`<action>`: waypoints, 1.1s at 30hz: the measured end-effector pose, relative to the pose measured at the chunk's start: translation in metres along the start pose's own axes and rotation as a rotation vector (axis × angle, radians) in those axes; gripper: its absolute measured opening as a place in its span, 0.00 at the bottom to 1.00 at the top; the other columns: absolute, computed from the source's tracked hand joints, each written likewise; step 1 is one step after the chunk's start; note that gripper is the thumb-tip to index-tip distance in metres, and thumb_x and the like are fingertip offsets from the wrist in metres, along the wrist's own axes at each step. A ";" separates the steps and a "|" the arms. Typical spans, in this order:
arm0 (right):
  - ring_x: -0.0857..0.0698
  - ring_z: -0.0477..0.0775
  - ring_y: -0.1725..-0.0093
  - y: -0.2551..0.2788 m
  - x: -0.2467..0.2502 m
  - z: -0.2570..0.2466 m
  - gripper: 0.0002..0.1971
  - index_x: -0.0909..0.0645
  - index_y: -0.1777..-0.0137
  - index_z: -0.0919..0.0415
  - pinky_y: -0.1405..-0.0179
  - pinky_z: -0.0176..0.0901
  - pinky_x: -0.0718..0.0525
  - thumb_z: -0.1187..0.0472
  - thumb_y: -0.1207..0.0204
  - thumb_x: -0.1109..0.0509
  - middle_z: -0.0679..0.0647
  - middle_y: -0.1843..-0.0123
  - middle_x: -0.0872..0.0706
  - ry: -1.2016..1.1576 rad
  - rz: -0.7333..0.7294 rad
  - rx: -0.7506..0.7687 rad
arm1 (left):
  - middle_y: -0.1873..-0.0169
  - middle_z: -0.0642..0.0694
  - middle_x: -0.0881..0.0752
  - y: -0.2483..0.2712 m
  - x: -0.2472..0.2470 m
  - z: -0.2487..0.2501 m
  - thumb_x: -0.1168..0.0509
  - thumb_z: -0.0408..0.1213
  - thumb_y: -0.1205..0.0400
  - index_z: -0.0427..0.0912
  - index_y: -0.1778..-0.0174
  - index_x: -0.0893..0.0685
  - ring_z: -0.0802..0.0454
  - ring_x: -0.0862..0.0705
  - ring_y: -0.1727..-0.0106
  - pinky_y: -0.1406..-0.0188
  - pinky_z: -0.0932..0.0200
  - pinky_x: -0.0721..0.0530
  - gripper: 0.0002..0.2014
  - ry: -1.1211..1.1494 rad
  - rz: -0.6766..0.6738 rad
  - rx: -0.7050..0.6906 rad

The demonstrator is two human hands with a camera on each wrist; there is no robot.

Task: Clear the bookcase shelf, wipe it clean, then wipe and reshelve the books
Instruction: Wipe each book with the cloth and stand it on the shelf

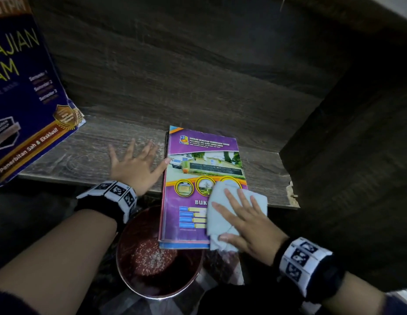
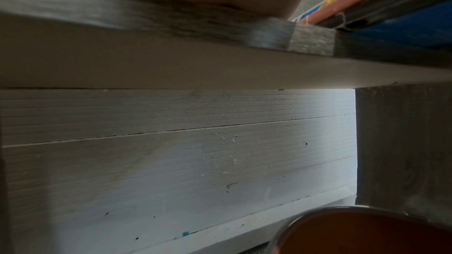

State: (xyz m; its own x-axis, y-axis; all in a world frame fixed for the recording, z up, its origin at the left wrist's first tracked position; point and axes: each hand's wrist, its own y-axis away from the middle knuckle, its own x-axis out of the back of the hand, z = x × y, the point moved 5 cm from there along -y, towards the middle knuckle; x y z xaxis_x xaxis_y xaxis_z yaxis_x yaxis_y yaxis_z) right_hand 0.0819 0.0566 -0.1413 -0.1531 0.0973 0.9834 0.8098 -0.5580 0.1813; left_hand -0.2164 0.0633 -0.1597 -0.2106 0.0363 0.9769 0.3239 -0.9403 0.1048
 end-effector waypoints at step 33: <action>0.45 0.53 0.15 -0.060 0.034 0.055 0.39 0.58 0.15 0.43 0.21 0.43 0.39 0.48 0.17 0.36 0.56 0.14 0.47 -0.669 -0.071 -0.436 | 0.15 0.47 0.58 0.012 0.001 0.046 0.57 0.58 0.13 0.44 0.14 0.57 0.52 0.69 0.17 0.27 0.43 0.81 0.35 0.512 -0.058 -0.054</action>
State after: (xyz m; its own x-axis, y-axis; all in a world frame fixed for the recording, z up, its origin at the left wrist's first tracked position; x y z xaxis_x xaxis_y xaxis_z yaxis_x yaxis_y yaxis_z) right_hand 0.0596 0.1388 -0.1186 0.2877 0.5412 0.7902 0.4957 -0.7901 0.3606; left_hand -0.1706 0.0677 -0.1490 -0.6555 -0.0681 0.7521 0.2526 -0.9583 0.1333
